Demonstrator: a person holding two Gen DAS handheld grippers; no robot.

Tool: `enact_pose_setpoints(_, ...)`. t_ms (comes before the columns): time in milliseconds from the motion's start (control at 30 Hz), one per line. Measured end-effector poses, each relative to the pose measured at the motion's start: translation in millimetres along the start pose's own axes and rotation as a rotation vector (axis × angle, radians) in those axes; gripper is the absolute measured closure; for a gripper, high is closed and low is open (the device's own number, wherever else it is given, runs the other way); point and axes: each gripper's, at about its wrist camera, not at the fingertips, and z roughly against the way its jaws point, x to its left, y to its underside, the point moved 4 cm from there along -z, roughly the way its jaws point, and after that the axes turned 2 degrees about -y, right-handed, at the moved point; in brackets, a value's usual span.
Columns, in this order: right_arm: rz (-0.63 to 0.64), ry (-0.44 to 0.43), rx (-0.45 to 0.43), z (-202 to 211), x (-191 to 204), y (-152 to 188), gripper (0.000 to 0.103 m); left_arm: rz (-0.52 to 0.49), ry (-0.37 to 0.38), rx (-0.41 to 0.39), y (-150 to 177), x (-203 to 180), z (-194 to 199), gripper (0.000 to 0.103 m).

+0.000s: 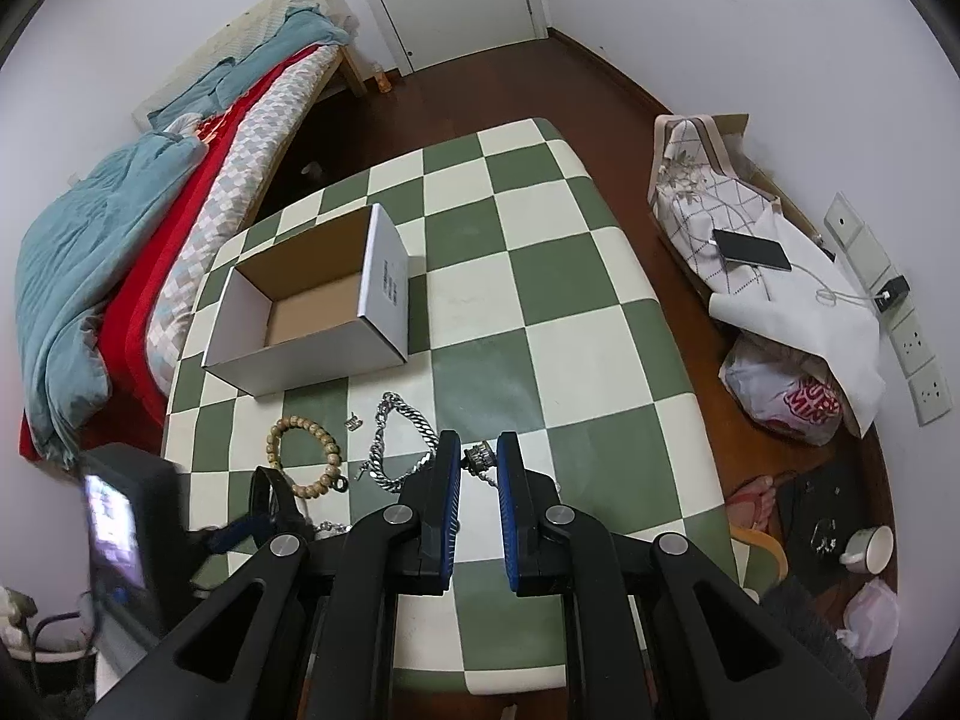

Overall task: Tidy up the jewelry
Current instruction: 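Carry the watch in the left tool and chain in the right tool over the box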

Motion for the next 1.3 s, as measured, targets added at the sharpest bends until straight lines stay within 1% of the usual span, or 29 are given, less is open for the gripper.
enact_pose_setpoints(67,-0.009,0.000,-0.001,2,-5,0,0.091,0.053,0.021,-0.021,0,20,14,0.058)
enact_pose_setpoints(133,-0.019,-0.004,-0.004,3,-8,0,0.091,0.063,0.021,-0.010,3,27,17,0.057)
enact_pose_setpoints(167,-0.024,-0.006,-0.006,3,-10,0,0.091,0.055,0.021,-0.003,4,28,16,0.057)
enact_pose_setpoints(233,-0.038,-0.012,-0.004,0,-14,3,0.091,0.036,-0.006,0.009,11,26,11,0.057)
enact_pose_setpoints(300,-0.053,-0.019,0.007,-5,-15,5,0.091,0.043,0.000,0.036,14,23,2,0.057)
enact_pose_setpoints(367,-0.057,-0.021,0.020,-10,-16,10,0.091,0.038,0.000,0.039,14,17,-3,0.057)
enact_pose_setpoints(433,-0.052,-0.020,0.030,-14,-15,14,0.091,0.008,-0.022,0.023,10,6,-7,0.057)
enact_pose_setpoints(533,-0.051,-0.018,0.038,-16,-15,16,0.091,-0.097,-0.071,0.035,5,-16,-23,0.058)
enact_pose_setpoints(567,-0.051,-0.016,0.040,-17,-16,16,0.091,-0.124,-0.094,0.040,4,-20,-28,0.062)
enact_pose_setpoints(600,-0.052,-0.014,0.041,-18,-16,15,0.091,-0.140,-0.105,0.048,4,-22,-32,0.080)
enact_pose_setpoints(633,-0.053,-0.014,0.042,-18,-16,15,0.091,-0.149,-0.106,0.063,5,-23,-37,0.092)
enact_pose_setpoints(667,-0.055,-0.015,0.043,-18,-15,14,0.091,-0.147,-0.120,0.071,5,-22,-41,0.093)
enact_pose_setpoints(767,-0.047,-0.015,0.037,-15,-12,10,0.091,-0.135,-0.133,0.049,2,-18,-37,0.094)
enact_pose_setpoints(867,-0.034,-0.020,0.024,-9,-6,6,0.091,-0.109,-0.135,0.006,-4,-12,-19,0.094)
enact_pose_setpoints(1000,-0.011,-0.038,0.003,1,8,-3,0.091,-0.058,-0.125,-0.083,-22,-2,24,0.094)
enact_pose_setpoints(1100,0.006,-0.073,-0.024,14,24,-16,0.091,-0.031,-0.118,-0.156,-45,6,59,0.094)
enact_pose_setpoints(1167,0.022,-0.094,-0.046,24,37,-27,0.091,-0.009,-0.108,-0.204,-66,12,84,0.094)
enact_pose_setpoints(1300,0.065,-0.142,-0.100,47,68,-56,0.091,0.015,-0.087,-0.267,-105,22,117,0.094)
